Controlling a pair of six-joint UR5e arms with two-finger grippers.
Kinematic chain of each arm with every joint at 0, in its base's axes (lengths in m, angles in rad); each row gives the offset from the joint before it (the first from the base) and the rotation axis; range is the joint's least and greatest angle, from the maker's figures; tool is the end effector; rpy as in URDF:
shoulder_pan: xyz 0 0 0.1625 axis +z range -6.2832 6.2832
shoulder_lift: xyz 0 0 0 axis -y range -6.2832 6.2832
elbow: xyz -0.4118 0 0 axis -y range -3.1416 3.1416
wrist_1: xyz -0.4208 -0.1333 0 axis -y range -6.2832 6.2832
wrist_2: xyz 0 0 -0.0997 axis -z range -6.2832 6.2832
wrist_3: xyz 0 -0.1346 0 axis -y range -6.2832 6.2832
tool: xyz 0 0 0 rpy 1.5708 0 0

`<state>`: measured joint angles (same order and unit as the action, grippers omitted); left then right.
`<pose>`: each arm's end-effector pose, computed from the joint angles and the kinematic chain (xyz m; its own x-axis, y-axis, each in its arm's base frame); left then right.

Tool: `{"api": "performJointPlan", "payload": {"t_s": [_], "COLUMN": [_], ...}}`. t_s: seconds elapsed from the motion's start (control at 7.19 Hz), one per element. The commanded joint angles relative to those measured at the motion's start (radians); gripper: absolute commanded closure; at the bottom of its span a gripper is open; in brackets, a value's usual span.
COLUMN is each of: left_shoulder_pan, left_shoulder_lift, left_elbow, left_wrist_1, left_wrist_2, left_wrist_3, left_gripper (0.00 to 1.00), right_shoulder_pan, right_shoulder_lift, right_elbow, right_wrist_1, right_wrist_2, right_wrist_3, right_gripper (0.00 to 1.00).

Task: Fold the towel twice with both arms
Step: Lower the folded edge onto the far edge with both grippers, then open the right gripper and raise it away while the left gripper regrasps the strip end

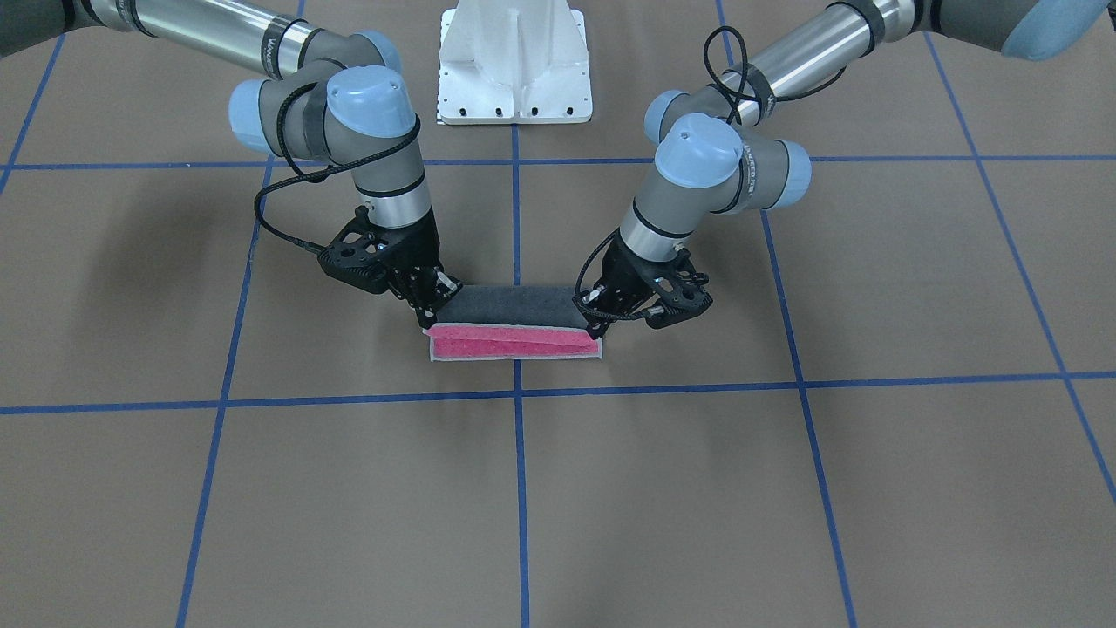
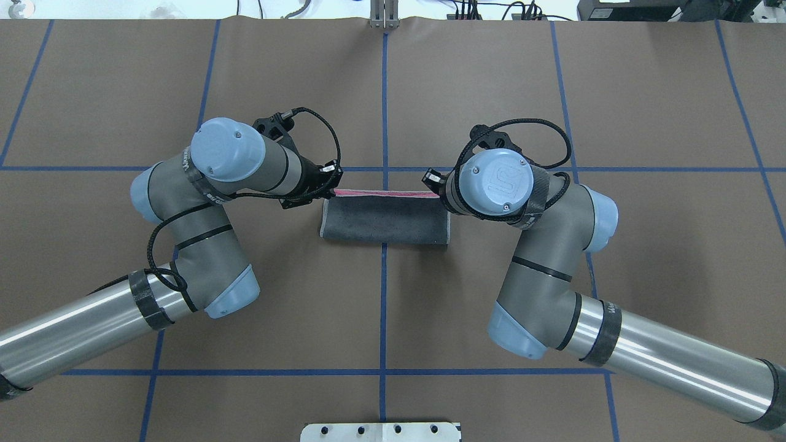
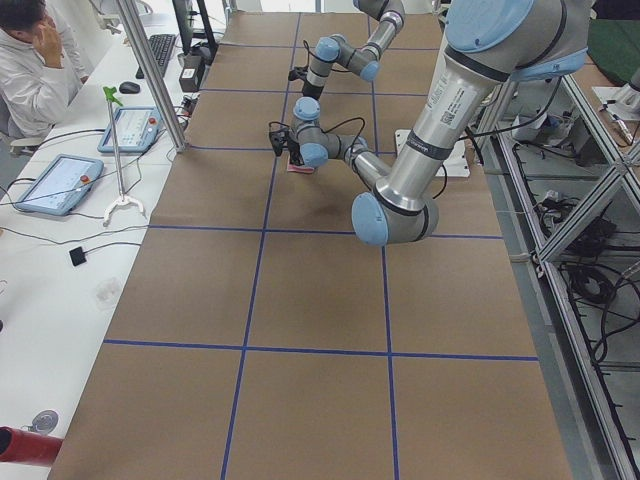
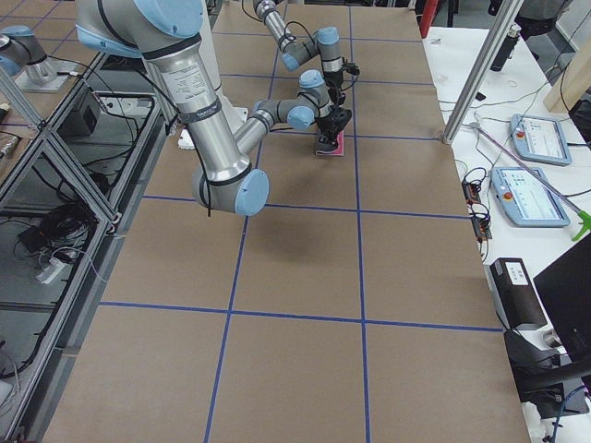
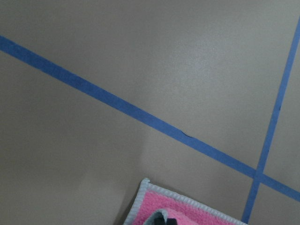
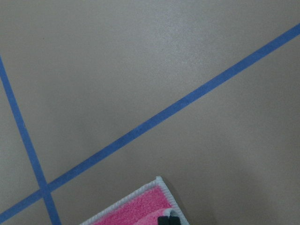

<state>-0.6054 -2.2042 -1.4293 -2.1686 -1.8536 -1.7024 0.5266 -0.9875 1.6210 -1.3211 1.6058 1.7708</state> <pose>0.5831 -0.5200 0.2671 0.3322 -0.3832 -0.8619 0.3900 0.8878 -0.2443 -0.5692 -0.4797 0.2654 0.4426 0.4870 0.7530 -0.5784 0.7967 -0.1753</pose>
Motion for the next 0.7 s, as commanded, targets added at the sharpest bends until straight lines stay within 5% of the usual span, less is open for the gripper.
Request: {"api": "performJointPlan", "payload": {"t_s": [0.0, 0.56], "left_shoulder_pan": [-0.005, -0.024], "left_shoulder_lift": [-0.008, 0.004], "left_elbow": [0.004, -0.026], "left_wrist_1": [-0.011, -0.01], "left_wrist_2": [-0.001, -0.079], "left_wrist_3": [0.0, 0.088], "left_gripper": [0.0, 0.0], "right_shoulder_pan": [0.022, 0.12], "right_shoulder_lift": [0.004, -0.011], "right_elbow": [-0.003, 0.007], "right_wrist_1": [0.003, -0.009], "right_wrist_2": [0.011, 0.181], "right_wrist_3": [-0.054, -0.202], "right_gripper": [0.0, 0.0]}}
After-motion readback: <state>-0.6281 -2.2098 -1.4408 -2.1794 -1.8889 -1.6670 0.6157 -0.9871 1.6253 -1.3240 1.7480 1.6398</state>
